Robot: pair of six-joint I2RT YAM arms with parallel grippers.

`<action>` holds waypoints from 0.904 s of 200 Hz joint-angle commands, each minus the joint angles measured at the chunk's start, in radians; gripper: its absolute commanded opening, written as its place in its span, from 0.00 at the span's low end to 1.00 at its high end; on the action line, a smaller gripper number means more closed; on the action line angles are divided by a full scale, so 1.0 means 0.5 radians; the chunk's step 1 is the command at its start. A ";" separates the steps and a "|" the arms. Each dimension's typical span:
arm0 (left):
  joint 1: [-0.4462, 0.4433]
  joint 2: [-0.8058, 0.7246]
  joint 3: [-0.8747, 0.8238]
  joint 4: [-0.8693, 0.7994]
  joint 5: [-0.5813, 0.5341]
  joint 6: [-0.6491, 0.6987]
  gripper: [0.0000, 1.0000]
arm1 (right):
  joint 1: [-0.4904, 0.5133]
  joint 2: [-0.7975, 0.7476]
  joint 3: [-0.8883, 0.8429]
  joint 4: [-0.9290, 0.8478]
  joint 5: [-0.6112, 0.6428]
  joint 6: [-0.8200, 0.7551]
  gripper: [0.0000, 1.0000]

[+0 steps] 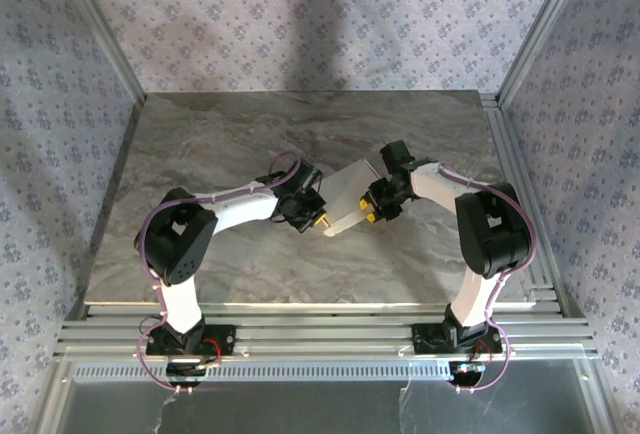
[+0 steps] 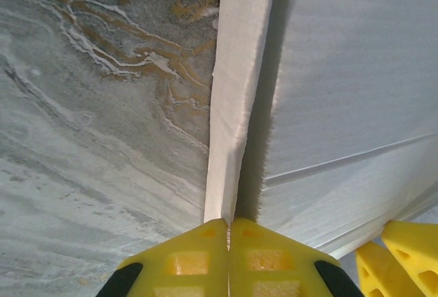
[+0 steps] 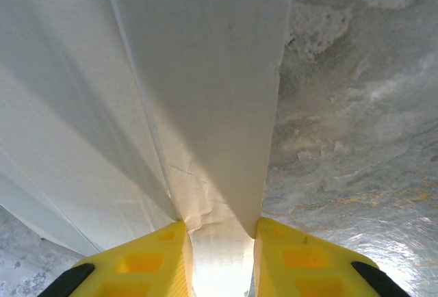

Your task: Fold the paper box

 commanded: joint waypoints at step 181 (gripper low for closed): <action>0.416 -0.024 0.213 -0.409 0.824 0.135 0.00 | -0.171 -0.276 -0.236 0.940 -0.421 -0.283 0.82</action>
